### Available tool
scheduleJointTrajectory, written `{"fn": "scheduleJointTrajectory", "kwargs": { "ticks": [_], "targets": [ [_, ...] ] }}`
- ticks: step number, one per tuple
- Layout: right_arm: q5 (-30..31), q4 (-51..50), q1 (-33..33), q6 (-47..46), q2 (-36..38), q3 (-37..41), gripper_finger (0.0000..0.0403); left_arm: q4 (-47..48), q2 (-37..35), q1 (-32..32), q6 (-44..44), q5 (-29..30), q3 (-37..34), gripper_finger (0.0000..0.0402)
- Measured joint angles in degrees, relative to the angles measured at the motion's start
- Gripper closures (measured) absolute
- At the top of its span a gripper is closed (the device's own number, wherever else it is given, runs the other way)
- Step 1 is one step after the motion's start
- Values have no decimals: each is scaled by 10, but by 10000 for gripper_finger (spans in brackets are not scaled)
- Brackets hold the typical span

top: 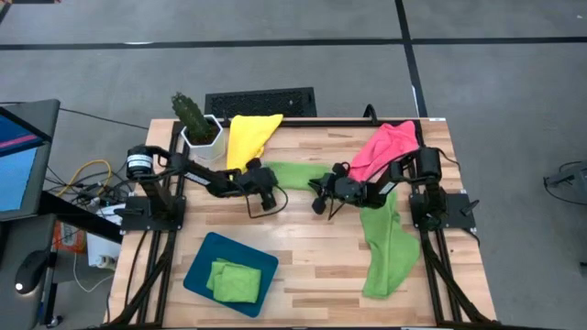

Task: Fold microfiber towels
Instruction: Fold the top green microfiber

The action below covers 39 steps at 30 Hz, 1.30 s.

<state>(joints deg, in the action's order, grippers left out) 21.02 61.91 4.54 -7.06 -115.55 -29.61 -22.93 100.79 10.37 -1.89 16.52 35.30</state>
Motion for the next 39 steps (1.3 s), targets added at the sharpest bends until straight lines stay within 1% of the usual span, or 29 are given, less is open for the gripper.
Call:
{"fn": "scheduleJointTrajectory", "kwargs": {
  "ticks": [4,9,11,14,15,19,20,23,25,28,32,34,39],
  "targets": [
    [0,-6,0,0,0,4,328,-56,0,-1,-24,4,-37,402],
    [0,-12,0,0,0,4,328,-68,0,-1,-28,-12,-42,402],
    [1,12,-1,0,7,9,328,-63,0,-1,-26,-22,-34,402],
    [4,75,-10,14,35,28,331,-58,-21,-3,-29,-32,-24,401],
    [11,84,-13,20,44,38,333,-61,-31,-4,-29,-36,-19,402],
    [81,85,-22,14,70,80,345,-87,-71,-12,-24,-30,-11,402],
    [93,85,-21,3,69,87,348,-103,-75,-13,-24,-26,-11,402],
    [93,85,-17,-28,52,103,357,-133,-70,-14,-22,-14,-10,401],
    [92,84,-19,-41,35,104,364,-115,-55,-13,-28,8,-11,402],
    [91,85,-23,-50,8,102,375,-73,-37,-15,-59,44,-14,402],
    [96,113,-26,-67,-31,101,387,-68,-19,-26,-94,89,-32,402],
    [99,132,-27,-68,-46,101,389,-81,-8,-29,-107,111,-41,402],
    [95,170,-26,-62,-58,102,383,-90,-4,-29,-118,116,-53,402]
  ]
}}
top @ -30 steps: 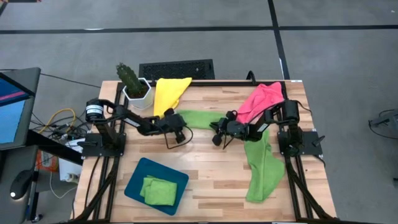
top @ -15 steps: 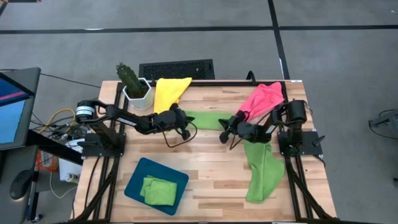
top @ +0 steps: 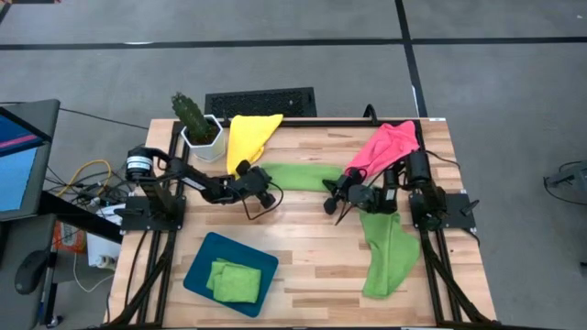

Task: Fold microfiber towels
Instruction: Fold the top green microfiber

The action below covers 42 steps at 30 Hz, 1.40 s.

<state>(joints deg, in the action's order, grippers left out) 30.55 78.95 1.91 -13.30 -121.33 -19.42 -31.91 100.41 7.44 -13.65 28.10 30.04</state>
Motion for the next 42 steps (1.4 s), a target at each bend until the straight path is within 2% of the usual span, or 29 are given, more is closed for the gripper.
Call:
{"fn": "scheduleJointTrajectory", "kwargs": {
  "ticks": [2,5,8,12,17,23,28,31,38,42],
  "targets": [
    [-3,10,0,10,4,1,383,-20,-20,-2,4,-5,1,402],
    [-5,33,0,14,6,1,385,-99,-46,-10,12,-23,15,402],
    [-4,49,-1,13,6,0,386,-167,-47,-24,35,-52,24,402],
    [21,88,1,13,6,-2,383,-211,0,-27,56,-9,40,402],
    [81,107,16,15,7,-16,386,-317,96,-27,28,-28,78,402],
    [84,69,22,13,7,-39,388,-317,192,-44,-23,-13,149,402],
    [86,43,23,16,7,-47,387,-203,211,-54,-61,62,190,402],
    [105,16,24,11,7,-48,390,-174,211,-55,-85,91,194,402],
    [101,-150,43,-68,11,-80,388,-139,215,-45,-126,72,194,402],
    [97,-140,40,-38,13,-86,390,-151,215,-44,-110,68,193,402]
  ]
}}
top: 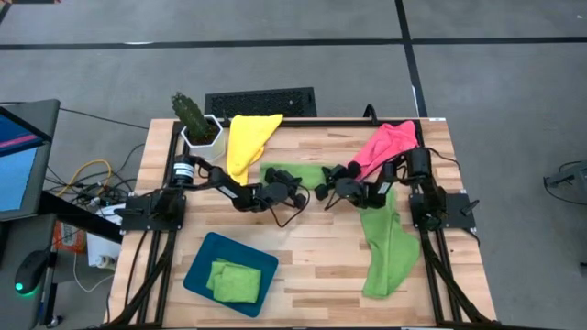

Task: Fold microfiber towels
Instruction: Fold the top green microfiber

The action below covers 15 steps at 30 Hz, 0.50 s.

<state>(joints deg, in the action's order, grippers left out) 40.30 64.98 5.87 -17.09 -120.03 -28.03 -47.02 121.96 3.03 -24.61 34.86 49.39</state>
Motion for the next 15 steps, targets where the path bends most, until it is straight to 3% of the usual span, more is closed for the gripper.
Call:
{"fn": "scheduleJointTrajectory", "kwargs": {
  "ticks": [8,15],
  "targets": [
    [73,-36,-27,27,129,30,385,-6,-97,-2,64,-15,0,402],
    [54,-105,-84,107,260,87,368,44,-171,0,107,-33,-11,401]
  ]
}}
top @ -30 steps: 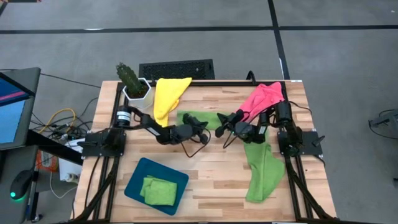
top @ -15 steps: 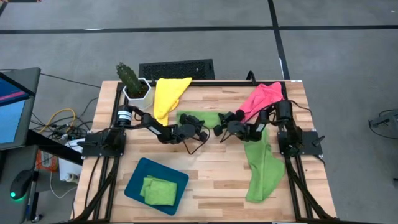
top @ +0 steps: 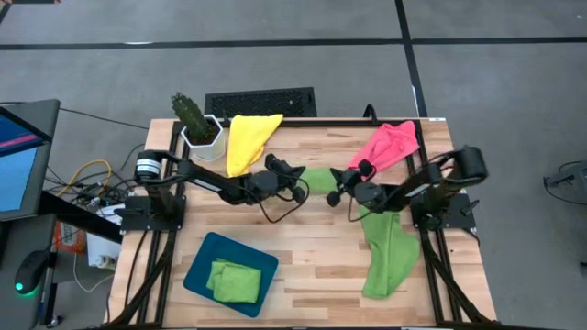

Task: Fold microfiber towels
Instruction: Fold the top green microfiber

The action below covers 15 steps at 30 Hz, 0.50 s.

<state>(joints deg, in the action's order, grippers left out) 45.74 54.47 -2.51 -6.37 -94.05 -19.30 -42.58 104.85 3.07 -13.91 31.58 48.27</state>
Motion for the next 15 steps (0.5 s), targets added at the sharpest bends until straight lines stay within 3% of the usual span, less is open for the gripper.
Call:
{"fn": "scheduleJointTrajectory", "kwargs": {
  "ticks": [5,8,11,15],
  "targets": [
    [-20,-44,-12,-24,62,30,344,2,10,7,-36,-108,-11,401],
    [-74,-42,-12,-13,76,31,334,9,36,2,-54,-160,-14,401],
    [-141,-49,-16,12,77,31,324,-4,58,-9,-83,-168,-14,401],
    [-159,-86,-24,31,59,32,302,10,83,-32,-87,-140,-15,401]
  ]
}}
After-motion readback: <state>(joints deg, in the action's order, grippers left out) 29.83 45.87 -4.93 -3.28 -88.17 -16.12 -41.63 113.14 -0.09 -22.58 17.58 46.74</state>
